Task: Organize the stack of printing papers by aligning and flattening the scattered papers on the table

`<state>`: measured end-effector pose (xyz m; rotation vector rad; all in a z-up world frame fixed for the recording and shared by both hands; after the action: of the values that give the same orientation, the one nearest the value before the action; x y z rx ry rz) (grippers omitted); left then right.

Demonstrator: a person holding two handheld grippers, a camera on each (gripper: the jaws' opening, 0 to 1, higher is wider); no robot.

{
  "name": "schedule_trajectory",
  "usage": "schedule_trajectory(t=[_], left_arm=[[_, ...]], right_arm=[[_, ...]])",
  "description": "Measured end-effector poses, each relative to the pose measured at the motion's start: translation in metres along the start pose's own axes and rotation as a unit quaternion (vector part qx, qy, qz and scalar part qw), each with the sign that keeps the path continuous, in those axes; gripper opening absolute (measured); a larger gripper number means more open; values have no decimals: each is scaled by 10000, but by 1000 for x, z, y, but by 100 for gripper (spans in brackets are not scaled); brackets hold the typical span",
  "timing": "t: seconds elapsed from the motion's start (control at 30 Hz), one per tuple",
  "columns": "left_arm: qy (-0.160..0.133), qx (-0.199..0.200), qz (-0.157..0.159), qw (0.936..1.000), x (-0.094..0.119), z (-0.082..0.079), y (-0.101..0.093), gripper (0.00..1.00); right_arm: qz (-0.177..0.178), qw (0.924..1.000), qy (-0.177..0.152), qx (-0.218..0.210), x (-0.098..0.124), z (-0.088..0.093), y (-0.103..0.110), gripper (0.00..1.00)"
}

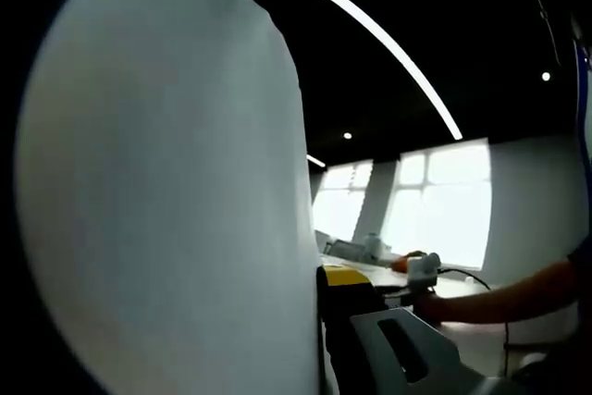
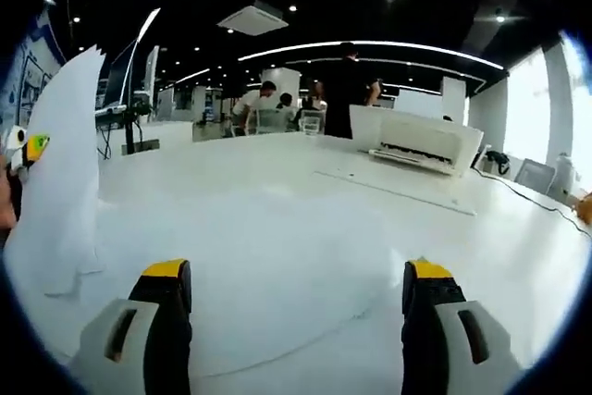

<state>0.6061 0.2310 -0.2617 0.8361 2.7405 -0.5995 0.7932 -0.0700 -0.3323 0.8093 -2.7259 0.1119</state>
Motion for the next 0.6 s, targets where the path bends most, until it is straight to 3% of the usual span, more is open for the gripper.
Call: schedule_trajectory(t=[0.07, 0.2, 0.4, 0.47, 0.5, 0.53, 0.6], left_arm=[[5, -1, 6, 10000, 0, 0, 0, 6], [3, -1, 8, 10000, 0, 0, 0, 6], [-6, 15, 12, 10000, 1, 0, 0, 6], [-9, 21, 13, 10000, 1, -1, 0, 6], [-9, 21, 14, 10000, 1, -1, 0, 6], [-10, 21, 15, 10000, 1, -1, 0, 6], [-12, 21, 15, 10000, 1, -1, 0, 6]], right_arm=[[183, 9998, 12, -123, 0, 0, -10, 90], [77, 9993, 118, -356, -4, 2, -15, 90], [61, 9999, 43, -74, -6, 1, -12, 90], [42, 9998, 204, -27, -9, 6, -11, 90], [-27, 9996, 14, 275, -12, 1, -11, 90], [35, 9999, 128, 19, -10, 5, -10, 90], [31, 9999, 137, 53, -9, 5, -10, 90]])
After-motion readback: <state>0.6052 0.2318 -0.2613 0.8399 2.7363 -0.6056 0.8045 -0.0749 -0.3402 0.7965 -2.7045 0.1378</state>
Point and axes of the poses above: the point that each gripper's makers call its tool centre point, and the gripper's own axes: x roughly backward along the fingers, y roughly to its left, z roughly out of its underside, the point moved 4 cm from there along x, roughly backward along the fingers, and after that the axes turned 2 degrees about z, right-handed, at the moved point
